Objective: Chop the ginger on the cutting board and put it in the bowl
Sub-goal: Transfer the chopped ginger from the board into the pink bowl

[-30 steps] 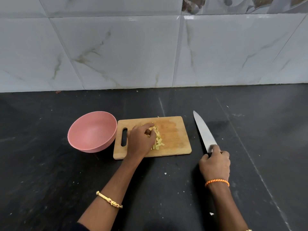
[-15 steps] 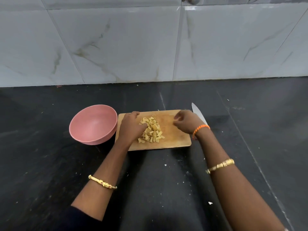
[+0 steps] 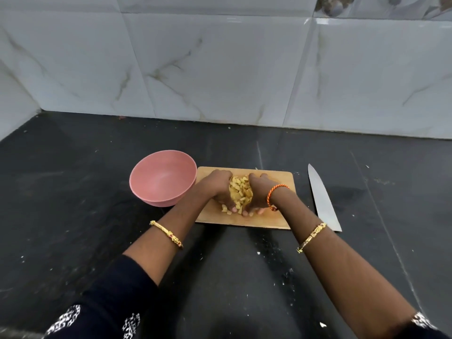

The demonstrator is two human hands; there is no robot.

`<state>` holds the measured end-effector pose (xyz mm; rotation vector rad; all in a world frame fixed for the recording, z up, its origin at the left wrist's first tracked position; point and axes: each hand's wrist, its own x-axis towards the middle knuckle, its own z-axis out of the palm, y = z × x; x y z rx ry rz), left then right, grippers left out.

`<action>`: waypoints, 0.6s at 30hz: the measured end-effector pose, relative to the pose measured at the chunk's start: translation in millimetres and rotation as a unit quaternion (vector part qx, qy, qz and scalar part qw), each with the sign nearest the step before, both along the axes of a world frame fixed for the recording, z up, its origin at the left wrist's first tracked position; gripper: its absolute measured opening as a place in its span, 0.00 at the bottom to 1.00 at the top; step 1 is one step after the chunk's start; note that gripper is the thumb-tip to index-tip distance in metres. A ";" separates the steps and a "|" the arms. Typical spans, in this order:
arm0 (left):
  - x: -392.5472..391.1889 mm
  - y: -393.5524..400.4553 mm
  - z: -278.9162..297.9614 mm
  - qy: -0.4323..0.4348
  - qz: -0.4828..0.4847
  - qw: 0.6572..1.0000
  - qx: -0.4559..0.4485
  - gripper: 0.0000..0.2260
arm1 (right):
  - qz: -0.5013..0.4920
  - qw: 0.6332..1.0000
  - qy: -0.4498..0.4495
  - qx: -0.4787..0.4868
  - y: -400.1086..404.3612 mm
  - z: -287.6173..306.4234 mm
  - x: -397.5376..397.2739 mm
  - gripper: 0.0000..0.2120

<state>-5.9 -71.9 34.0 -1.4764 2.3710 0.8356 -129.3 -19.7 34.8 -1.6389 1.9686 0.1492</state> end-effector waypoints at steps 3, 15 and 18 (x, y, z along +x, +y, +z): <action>-6.6 0.6 6.7 0.005 -0.017 1.000 0.002 0.35 | 0.013 1.000 -0.008 0.007 -8.7 -0.1 -1.0 0.41; -19.7 0.1 1.0 0.064 0.036 0.997 0.015 0.23 | -0.023 0.995 -0.085 -0.052 -10.3 -9.9 -11.2 0.36; -22.2 -2.7 3.0 0.074 0.067 0.994 0.038 0.23 | -0.049 0.992 -0.111 -0.047 -11.0 -6.5 -12.6 0.33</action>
